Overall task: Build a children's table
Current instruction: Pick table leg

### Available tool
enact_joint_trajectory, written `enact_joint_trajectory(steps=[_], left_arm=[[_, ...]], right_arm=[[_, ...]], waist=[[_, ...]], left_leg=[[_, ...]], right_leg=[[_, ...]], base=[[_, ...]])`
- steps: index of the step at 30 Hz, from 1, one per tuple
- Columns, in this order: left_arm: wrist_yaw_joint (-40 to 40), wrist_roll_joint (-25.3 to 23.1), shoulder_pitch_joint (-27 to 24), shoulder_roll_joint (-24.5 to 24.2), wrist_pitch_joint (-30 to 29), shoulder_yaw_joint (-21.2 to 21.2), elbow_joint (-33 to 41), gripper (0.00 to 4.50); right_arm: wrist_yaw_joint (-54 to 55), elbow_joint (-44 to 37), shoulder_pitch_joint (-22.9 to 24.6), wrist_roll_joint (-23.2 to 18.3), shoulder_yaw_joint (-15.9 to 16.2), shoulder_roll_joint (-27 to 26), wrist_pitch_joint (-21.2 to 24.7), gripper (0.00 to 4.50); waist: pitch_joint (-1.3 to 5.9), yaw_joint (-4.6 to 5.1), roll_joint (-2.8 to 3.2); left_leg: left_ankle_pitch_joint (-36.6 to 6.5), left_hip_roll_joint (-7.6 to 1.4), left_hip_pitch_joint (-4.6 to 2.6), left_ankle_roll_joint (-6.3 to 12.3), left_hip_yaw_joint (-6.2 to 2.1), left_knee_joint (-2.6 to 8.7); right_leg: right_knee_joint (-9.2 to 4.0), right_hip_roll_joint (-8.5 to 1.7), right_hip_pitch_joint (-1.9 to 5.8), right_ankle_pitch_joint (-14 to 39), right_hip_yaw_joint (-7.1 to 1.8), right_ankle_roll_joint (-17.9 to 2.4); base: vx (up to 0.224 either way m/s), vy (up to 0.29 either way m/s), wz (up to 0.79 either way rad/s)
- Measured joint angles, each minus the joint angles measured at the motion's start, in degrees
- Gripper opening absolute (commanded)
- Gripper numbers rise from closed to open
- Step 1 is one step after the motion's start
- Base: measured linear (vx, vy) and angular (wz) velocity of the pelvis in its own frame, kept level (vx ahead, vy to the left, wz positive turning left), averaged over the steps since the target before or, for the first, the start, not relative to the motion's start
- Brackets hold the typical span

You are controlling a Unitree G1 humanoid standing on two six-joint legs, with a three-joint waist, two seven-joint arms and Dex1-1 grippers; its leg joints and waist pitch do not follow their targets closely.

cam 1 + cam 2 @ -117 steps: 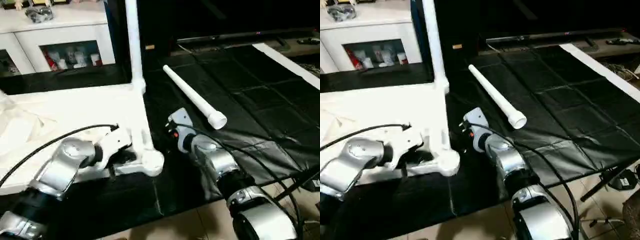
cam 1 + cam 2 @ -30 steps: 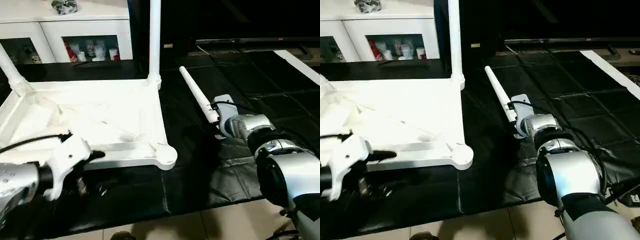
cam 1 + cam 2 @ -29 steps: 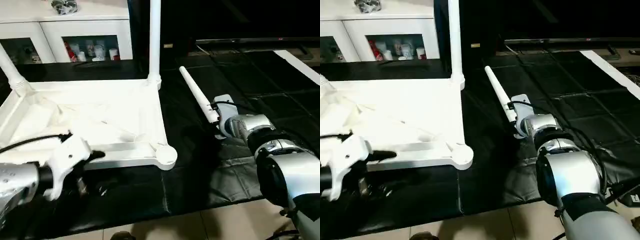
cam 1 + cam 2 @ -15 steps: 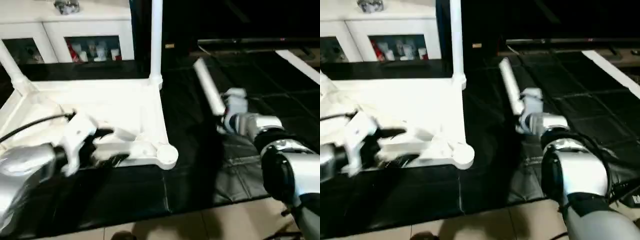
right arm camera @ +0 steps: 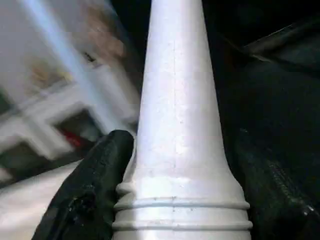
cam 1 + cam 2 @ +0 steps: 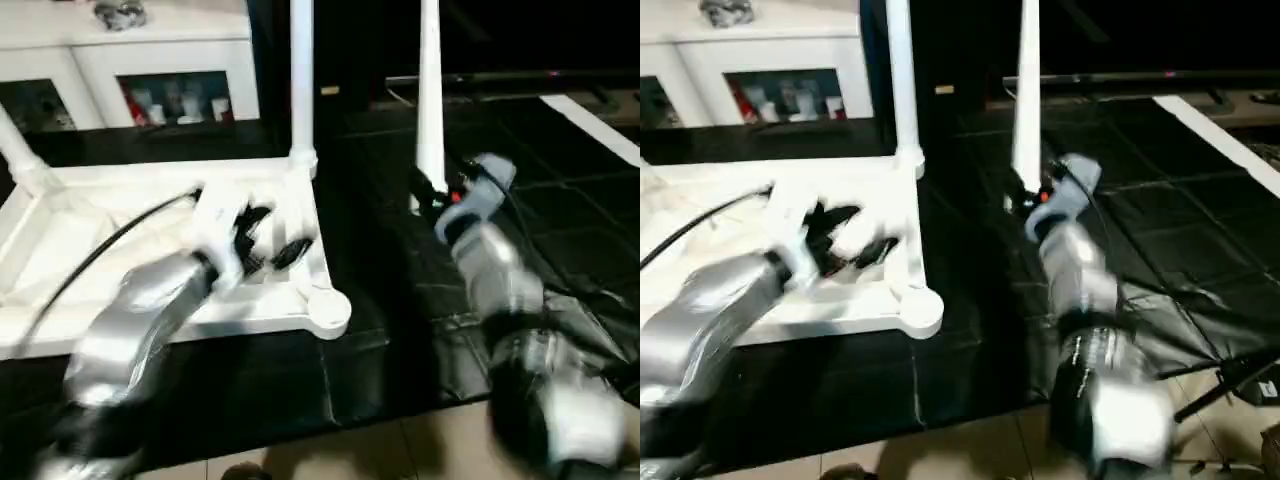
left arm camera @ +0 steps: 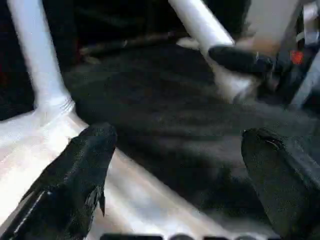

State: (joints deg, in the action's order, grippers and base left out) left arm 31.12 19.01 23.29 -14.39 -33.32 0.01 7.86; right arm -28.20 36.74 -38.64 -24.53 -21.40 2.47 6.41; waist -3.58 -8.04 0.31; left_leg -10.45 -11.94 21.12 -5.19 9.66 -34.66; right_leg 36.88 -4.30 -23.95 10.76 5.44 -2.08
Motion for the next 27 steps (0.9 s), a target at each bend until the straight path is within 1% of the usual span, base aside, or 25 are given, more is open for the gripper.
enact_joint_trajectory(steps=[2, 4, 6, 7, 8, 9, 10, 11, 12, 13, 15, 17, 19, 20, 21, 23, 24, 25, 27], left_arm=[[-0.84, 1.85, 1.95, 2.47, -0.28, 1.35, -0.72, 4.50], [-2.47, 5.18, 5.63, 6.69, -1.60, 3.09, -2.74, 4.50], [-4.01, 7.70, 8.32, 9.26, -2.18, 4.63, -4.42, 4.50], [-4.50, 8.77, 9.35, 10.26, -2.61, 5.07, -5.21, 4.50], [-5.21, 10.52, 10.65, 12.41, -3.16, 6.10, -6.37, 4.50], [-6.06, 12.38, 11.96, 14.24, -3.71, 7.57, -7.39, 4.50], [-6.79, 13.99, 13.08, 15.38, -4.00, 8.62, -8.12, 4.50], [-7.29, 15.16, 13.87, 16.09, -4.31, 9.03, -8.76, 4.50], [-7.76, 15.88, 14.39, 16.83, -4.57, 9.34, -9.05, 4.50], [-8.25, 17.30, 14.88, 17.84, -5.29, 9.92, -9.42, 4.50], [-8.94, 18.53, 15.03, 18.64, -6.31, 10.82, -10.01, 4.50], [-9.24, 18.79, 15.03, 18.80, -6.78, 11.15, -10.65, 4.50], [-10.10, 18.89, 15.02, 18.86, -7.33, 11.53, -10.92, 4.50], [-10.52, 19.46, 15.01, 19.17, -7.69, 12.09, -10.99, 4.31], [-10.92, 21.03, 15.02, 19.56, -8.24, 13.37, -11.00, 4.20], [-11.93, 23.14, 15.02, 19.86, -8.74, 14.99, -11.00, 4.10], [-12.29, 23.75, 15.02, 19.85, -8.85, 15.47, -11.00, 4.00], [-12.78, 24.13, 15.02, 19.84, -9.00, 16.02, -11.00, 3.74], [-13.26, 24.21, 14.96, 19.84, -9.07, 16.67, -11.00, 3.68]], right_arm=[[-3.69, -5.67, 3.07, -2.79, 1.24, -0.99, 1.84, 2.71], [-7.02, -13.59, 7.96, -6.55, 3.34, -1.30, 4.94, 2.70], [-9.19, -18.14, 11.10, -8.73, 5.50, -2.04, 7.20, 2.70], [-9.60, -19.78, 12.08, -9.23, 6.28, -2.12, 8.02, 2.70], [-10.02, -22.34, 13.67, -9.67, 7.39, -2.02, 9.01, 2.70], [-10.76, -25.27, 15.70, -10.05, 8.64, -1.89, 9.99, 2.70], [-11.77, -27.82, 17.26, -10.22, 10.34, -1.98, 11.12, 2.70], [-12.18, -29.27, 18.19, -10.10, 11.80, -2.02, 11.83, 2.70], [-12.64, -30.19, 18.83, -10.02, 12.93, -1.93, 12.29, 2.70], [-13.24, -31.46, 19.46, -9.48, 14.59, -1.86, 12.92, 2.70], [-13.68, -32.86, 20.14, -9.17, 16.84, -1.85, 13.34, 2.70], [-13.68, -33.70, 20.48, -8.70, 18.01, -1.81, 13.57, 2.70], [-13.47, -33.90, 20.58, -8.19, 18.98, -1.74, 13.65, 2.70], [-13.32, -33.94, 20.57, -7.76, 19.33, -1.64, 13.66, 2.70], [-13.10, -34.14, 20.60, -6.98, 19.92, -1.28, 13.74, 2.70], [-12.78, -34.37, 20.65, -6.04, 20.69, -0.77, 13.78, 2.70], [-12.76, -34.43, 20.65, -5.66, 20.93, -0.59, 13.78, 2.70], [-12.50, -34.45, 20.63, -4.87, 21.42, -0.19, 13.65, 2.70], [-12.14, -34.41, 20.62, -2.76, 22.69, 1.29, 13.24, 2.70]], waist=[[0.02, 0.03, 0.04], [0.03, -0.13, 0.03], [0.04, 0.15, 0.05], [0.04, 0.25, 0.05], [0.04, 0.22, 0.05], [0.04, 0.03, 0.05], [0.04, 0.18, 0.05], [0.05, 0.26, 0.05], [0.05, 0.37, 0.05], [0.05, 0.36, 0.05], [0.05, 0.26, 0.05], [0.05, 0.01, 0.05], [0.05, -0.05, 0.06], [0.05, -0.07, 0.06], [0.05, -0.11, 0.06], [0.05, -0.16, 0.06], [0.05, -0.15, 0.06], [0.05, -0.15, 0.06], [0.06, -0.15, 0.06]], left_leg=[[0.00, 0.00, -0.05, 0.00, -0.01, 0.00], [0.00, 0.01, -0.08, 0.00, 0.00, 0.04], [0.00, 0.01, -0.05, 0.00, -0.01, 0.05], [0.00, 0.01, -0.04, 0.00, -0.03, 0.07], [0.00, 0.02, -0.03, 0.00, -0.01, 0.12], [0.00, 0.02, -0.04, 0.00, 0.00, 0.15], [0.00, 0.00, -0.02, 0.01, -0.02, 0.19], [0.00, 0.01, 0.15, 0.01, -0.06, 0.20], [0.00, 0.01, 0.15, 0.01, -0.05, 0.20], [0.00, 0.01, 0.18, 0.02, -0.04, 0.20], [0.00, 0.01, 0.22, 0.03, -0.04, 0.20], [0.00, 0.01, 0.19, 0.03, -0.05, 0.20], [0.00, 0.02, 0.17, 0.05, -0.07, 0.20], [-0.01, 0.03, 0.19, 0.06, -0.08, 0.19], [-0.03, 0.06, 0.23, 0.09, -0.09, 0.18], [-0.05, 0.06, 0.25, 0.13, -0.08, 0.18], [-0.06, 0.06, 0.26, 0.15, -0.09, 0.18], [-0.07, 0.06, 0.26, 0.16, -0.10, 0.19], [-0.07, 0.06, 0.28, 0.17, -0.10, 0.19]], right_leg=[[-0.06, 0.00, 0.08, -0.02, 0.00, 0.02], [-0.19, 0.00, 0.19, -0.05, 0.02, 0.06], [-0.24, 0.00, 0.23, -0.10, 0.01, 0.10], [-0.30, 0.01, 0.23, -0.10, 0.01, 0.19], [-0.38, 0.01, 0.24, -0.02, 0.03, 0.39], [-0.50, 0.03, 0.25, -0.05, 0.06, 0.48], [-0.60, 0.06, 0.24, -0.15, 0.05, 0.48], [-0.66, 0.09, 0.27, -0.18, 0.04, 0.49], [-0.71, 0.09, 0.29, -0.17, 0.04, 0.52], [-0.77, 0.09, 0.29, -0.18, 0.04, 0.54], [-0.82, 0.08, 0.30, -0.16, 0.04, 0.59], [-0.91, 0.08, 0.27, -0.19, 0.06, 0.65], [-1.03, 0.08, 0.27, -0.26, 0.07, 0.72], [-1.06, 0.07, 0.28, -0.30, 0.06, 0.69], [-1.09, 0.03, 0.28, -0.41, 0.07, 0.53], [-1.17, 0.03, 0.30, -0.46, 0.07, 0.47], [-1.18, 0.03, 0.30, -0.46, 0.07, 0.47], [-1.20, 0.03, 0.30, -0.47, 0.08, 0.47], [-1.23, 0.03, 0.30, -0.47, 0.09, 0.49]], base=[[0.000, 0.000, 0.00], [0.000, 0.000, 0.00], [0.000, 0.000, 0.00], [0.000, 0.000, 0.00], [0.000, 0.000, 0.00], [0.000, 0.000, 0.00], [0.000, 0.000, 0.00], [0.000, 0.000, 0.00], [0.000, 0.000, 0.00], [0.000, 0.000, 0.00], [0.000, 0.000, 0.00], [0.000, 0.000, 0.00], [0.000, 0.000, 0.00], [0.000, 0.000, 0.00], [0.000, 0.000, 0.00], [0.000, 0.000, 0.00], [0.000, 0.000, 0.00], [0.000, 0.000, 0.00], [0.000, 0.000, 0.00]])
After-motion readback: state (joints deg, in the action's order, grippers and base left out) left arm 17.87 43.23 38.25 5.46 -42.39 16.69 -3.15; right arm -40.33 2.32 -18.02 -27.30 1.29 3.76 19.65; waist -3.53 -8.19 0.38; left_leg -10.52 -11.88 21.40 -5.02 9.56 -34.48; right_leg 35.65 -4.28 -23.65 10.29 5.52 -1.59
